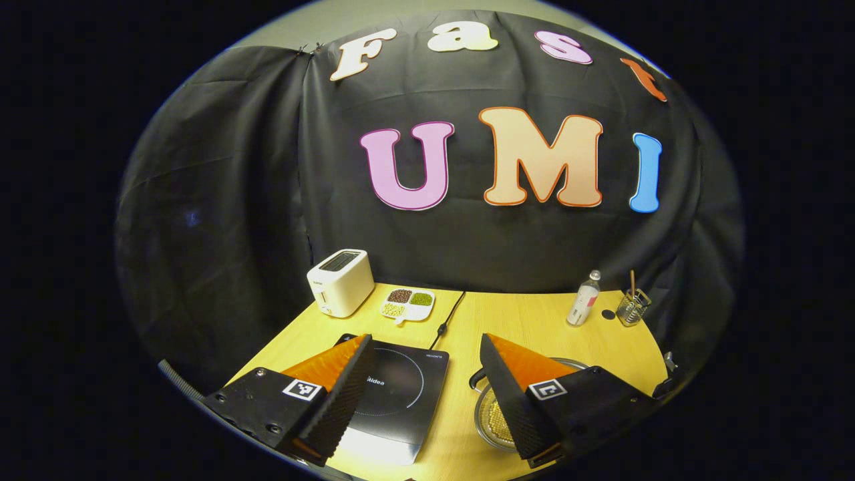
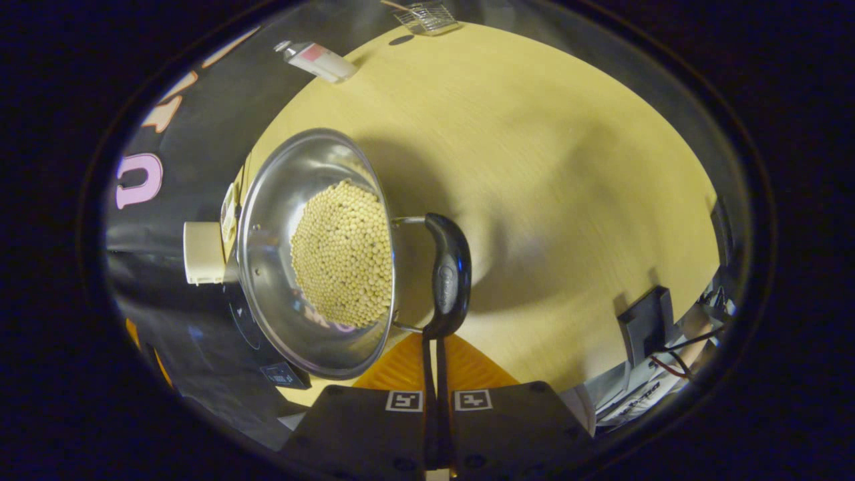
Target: First push the handle of the pot to place it horizontally, then grasp the pot with both hands and set it on the induction cooktop.
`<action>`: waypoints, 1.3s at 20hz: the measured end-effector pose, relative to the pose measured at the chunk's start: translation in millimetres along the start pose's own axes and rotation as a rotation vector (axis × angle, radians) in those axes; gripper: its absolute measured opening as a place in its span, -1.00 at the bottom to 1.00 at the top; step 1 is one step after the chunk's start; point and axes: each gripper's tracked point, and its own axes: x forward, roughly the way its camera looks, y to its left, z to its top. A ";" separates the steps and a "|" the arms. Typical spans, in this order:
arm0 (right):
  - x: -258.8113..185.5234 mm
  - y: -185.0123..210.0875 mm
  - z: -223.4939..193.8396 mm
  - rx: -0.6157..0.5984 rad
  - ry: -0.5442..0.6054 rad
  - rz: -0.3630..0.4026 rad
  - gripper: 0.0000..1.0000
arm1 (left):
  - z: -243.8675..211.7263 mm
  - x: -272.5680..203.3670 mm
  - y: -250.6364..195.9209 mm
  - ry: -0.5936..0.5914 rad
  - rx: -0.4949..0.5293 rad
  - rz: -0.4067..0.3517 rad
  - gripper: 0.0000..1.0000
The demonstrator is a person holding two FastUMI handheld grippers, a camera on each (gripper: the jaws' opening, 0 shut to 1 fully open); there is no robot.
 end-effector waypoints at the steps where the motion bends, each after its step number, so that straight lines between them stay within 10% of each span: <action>1: -0.1 -1.0 3.9 0.003 -0.006 0.000 -0.95 | 0.7 -0.2 0.7 -0.001 0.007 0.003 0.93; 26: -0.5 1.5 77.3 0.028 -0.078 0.021 -0.94 | -22.3 -8.0 19.6 0.052 0.022 0.064 0.90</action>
